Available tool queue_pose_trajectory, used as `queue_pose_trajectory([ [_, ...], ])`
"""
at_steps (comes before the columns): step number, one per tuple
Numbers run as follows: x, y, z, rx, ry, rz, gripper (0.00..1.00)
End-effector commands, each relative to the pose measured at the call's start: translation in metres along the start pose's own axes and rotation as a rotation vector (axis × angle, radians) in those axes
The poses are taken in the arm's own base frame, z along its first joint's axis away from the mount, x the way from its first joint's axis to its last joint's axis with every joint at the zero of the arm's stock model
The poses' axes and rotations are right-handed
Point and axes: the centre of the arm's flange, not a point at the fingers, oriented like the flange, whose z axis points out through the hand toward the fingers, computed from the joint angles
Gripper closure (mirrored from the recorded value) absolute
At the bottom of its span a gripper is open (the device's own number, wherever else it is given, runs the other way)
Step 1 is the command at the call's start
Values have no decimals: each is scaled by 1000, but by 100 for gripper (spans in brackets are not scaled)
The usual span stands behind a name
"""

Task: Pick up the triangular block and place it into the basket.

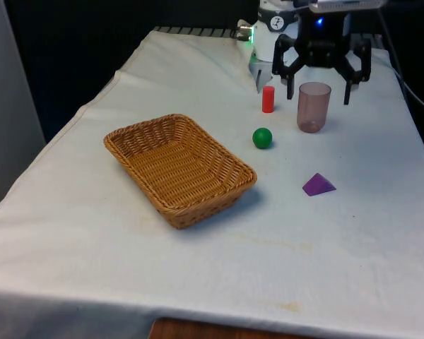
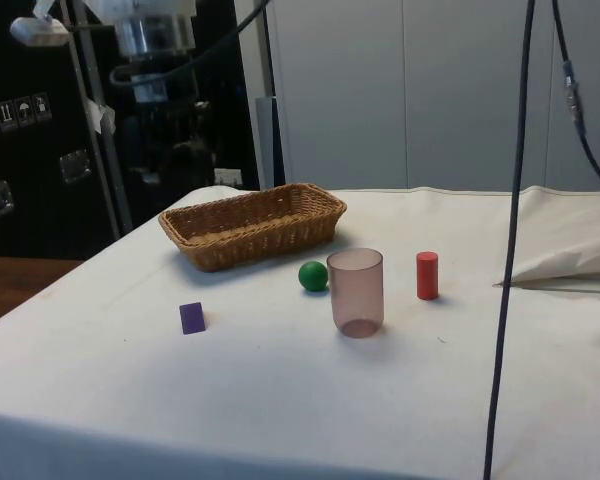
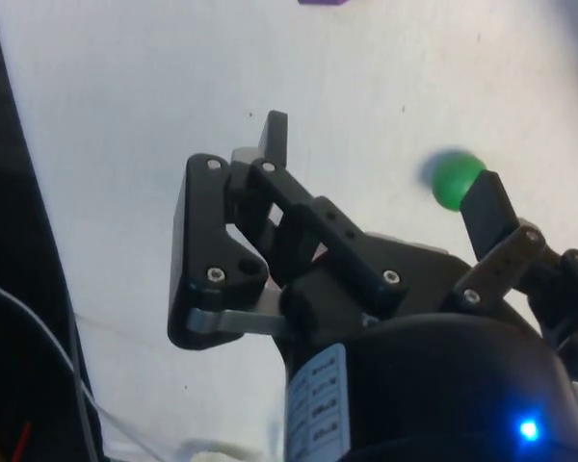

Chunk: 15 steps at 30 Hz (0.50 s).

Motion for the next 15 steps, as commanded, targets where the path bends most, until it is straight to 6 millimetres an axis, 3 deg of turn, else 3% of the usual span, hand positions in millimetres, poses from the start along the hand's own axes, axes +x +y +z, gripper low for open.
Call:
queue_pose_trajectory([
  [1, 2, -2, 5, 6, 7, 13, 0],
  [11, 6, -6, 24, -1, 20, 48, 0],
  [15, 9, -8, 40, 0, 34, 84, 0],
])
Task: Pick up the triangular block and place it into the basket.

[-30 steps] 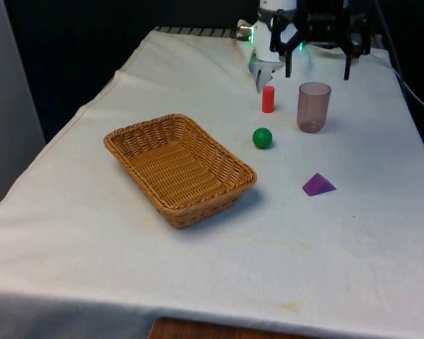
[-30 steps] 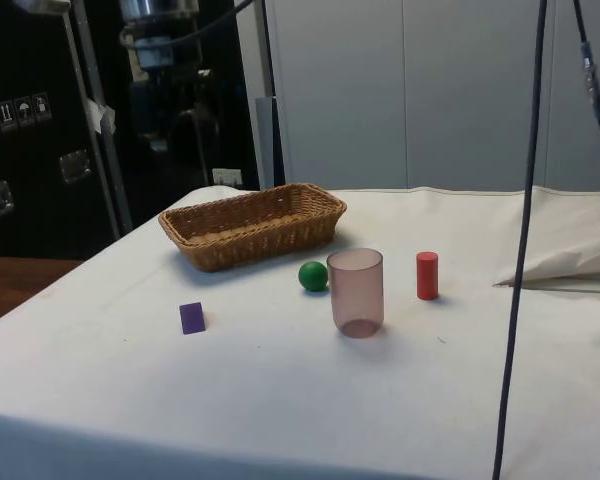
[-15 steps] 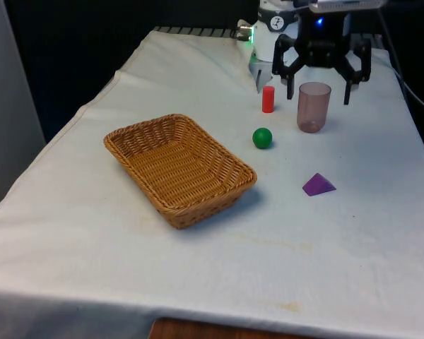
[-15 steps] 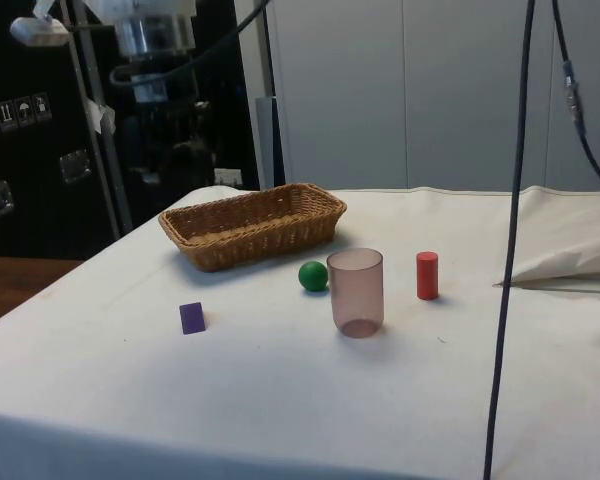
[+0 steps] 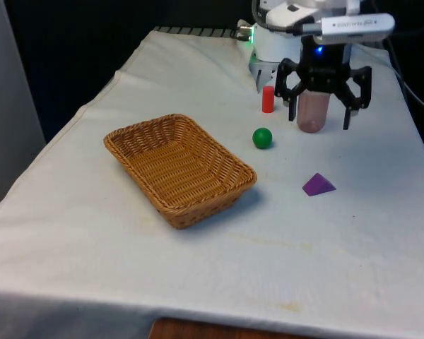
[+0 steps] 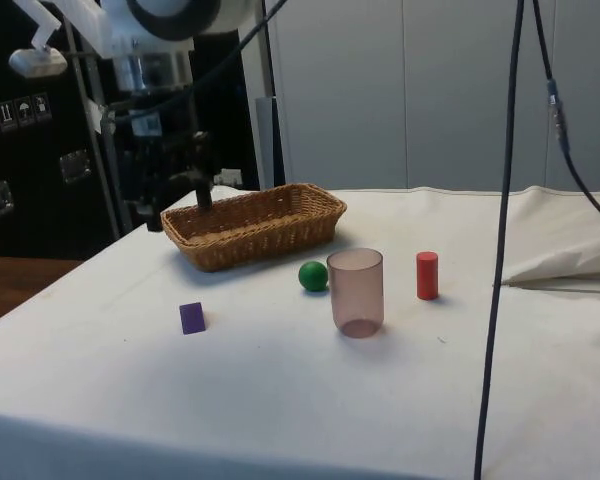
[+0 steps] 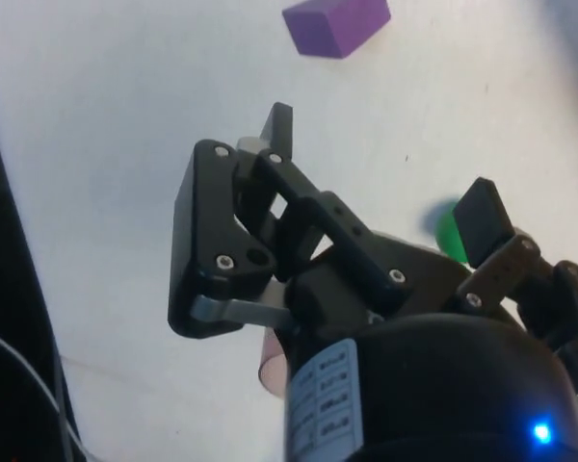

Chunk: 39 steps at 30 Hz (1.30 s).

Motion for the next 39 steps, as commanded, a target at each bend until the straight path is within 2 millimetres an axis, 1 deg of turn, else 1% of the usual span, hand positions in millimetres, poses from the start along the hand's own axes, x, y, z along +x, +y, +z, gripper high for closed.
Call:
queue_pose_trajectory([
  [1, 1, -1, 5, 3, 10, 13, 0],
  [5, 2, 0, 16, -4, 7, 30, 0],
  [12, 3, 1, 39, -8, 23, 83, 0],
  [14, 4, 1, 49, -10, 27, 104, 0],
  [15, 3, 1, 46, -11, 16, 91, 0],
  [16, 4, 1, 53, -12, 27, 110, 0],
  [23, 5, 2, 77, -19, 38, 164, 0],
  [24, 5, 3, 74, -19, 28, 153, 0],
  [25, 6, 3, 79, -19, 40, 172, 0],
  [32, 6, 4, 98, -27, 56, 217, 0],
  [39, 2, 0, 102, -28, 70, 242, 0],
])
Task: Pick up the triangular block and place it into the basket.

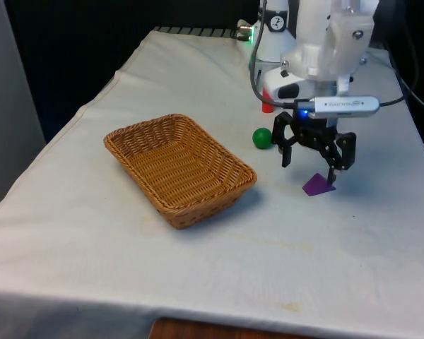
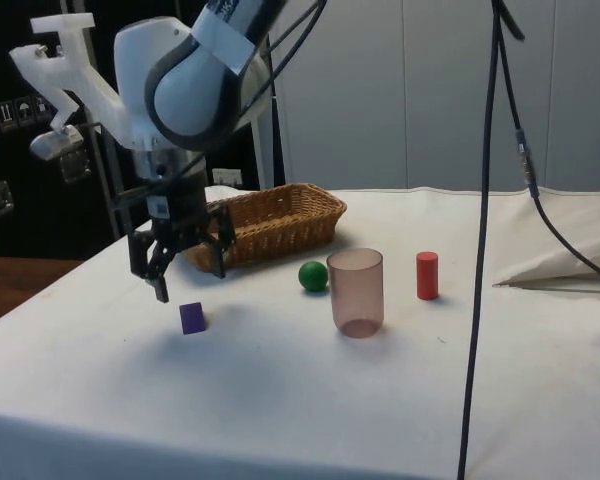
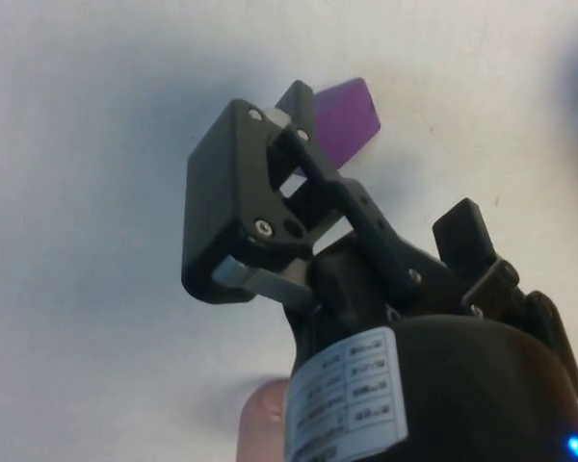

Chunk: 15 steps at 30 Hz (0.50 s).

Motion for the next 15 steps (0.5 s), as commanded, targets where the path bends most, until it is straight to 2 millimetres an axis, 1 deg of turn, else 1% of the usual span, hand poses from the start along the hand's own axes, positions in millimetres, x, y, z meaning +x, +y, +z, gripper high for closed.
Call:
queue_pose_trajectory([
  [1, -2, -1, -1, 1, 17, 9, 0],
  [3, -2, -2, 0, -2, 5, 5, 0],
  [8, -11, -7, -1, 0, 39, 20, 0],
  [15, -17, -13, 3, -7, 53, 36, 0],
])
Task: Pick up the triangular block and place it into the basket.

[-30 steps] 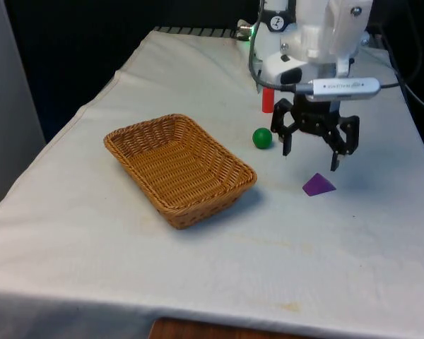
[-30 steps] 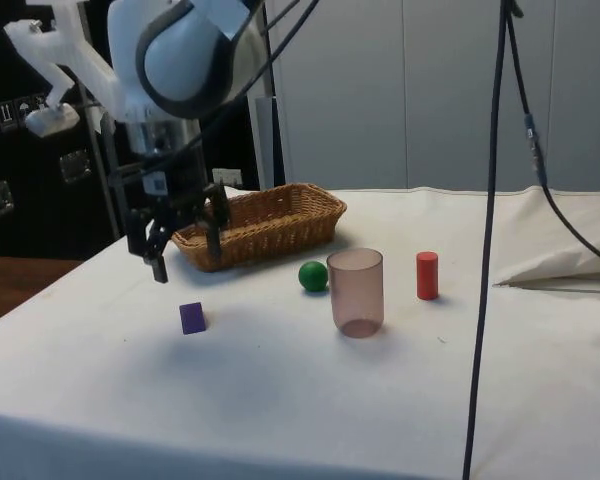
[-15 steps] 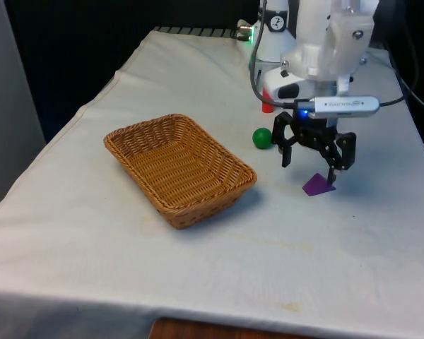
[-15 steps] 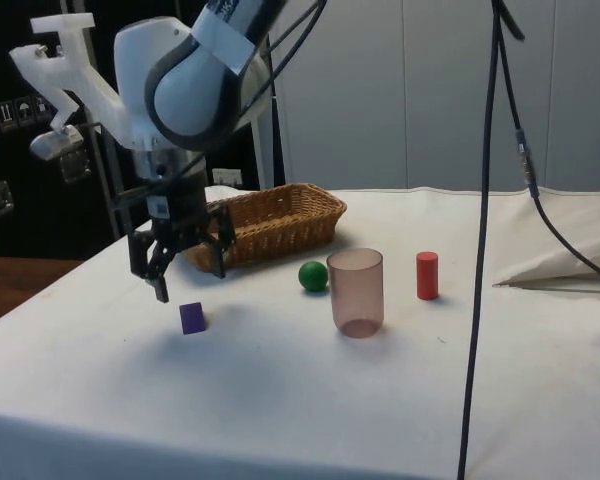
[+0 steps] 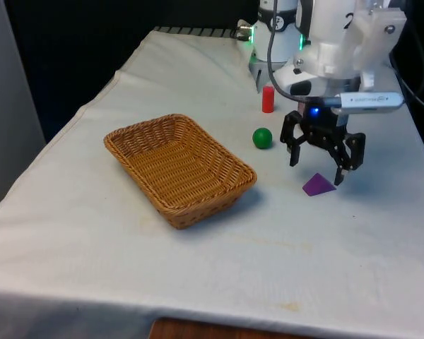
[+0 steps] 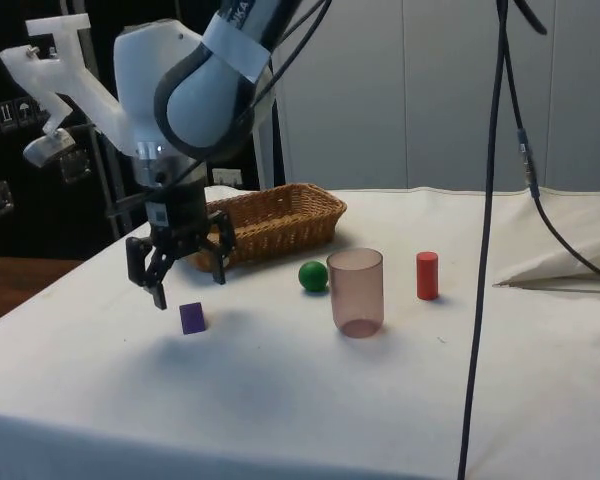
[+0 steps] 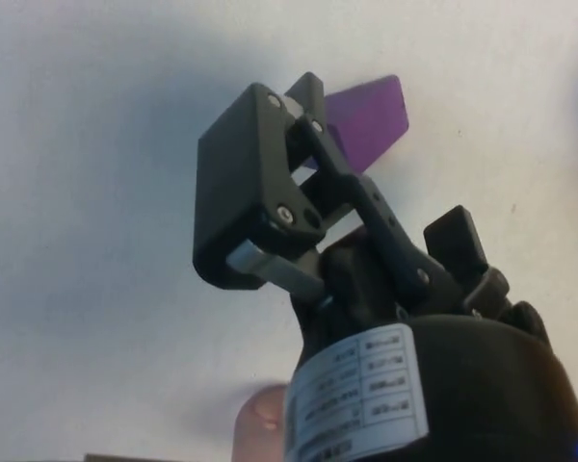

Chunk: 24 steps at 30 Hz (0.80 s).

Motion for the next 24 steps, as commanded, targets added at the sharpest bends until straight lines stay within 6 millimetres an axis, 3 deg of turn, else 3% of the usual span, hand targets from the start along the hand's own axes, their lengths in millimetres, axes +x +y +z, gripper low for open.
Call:
queue_pose_trajectory([
  [1, -1, -2, 2, 1, 15, 11, 0],
  [24, -10, -14, 7, -38, 46, 72, 0],
])
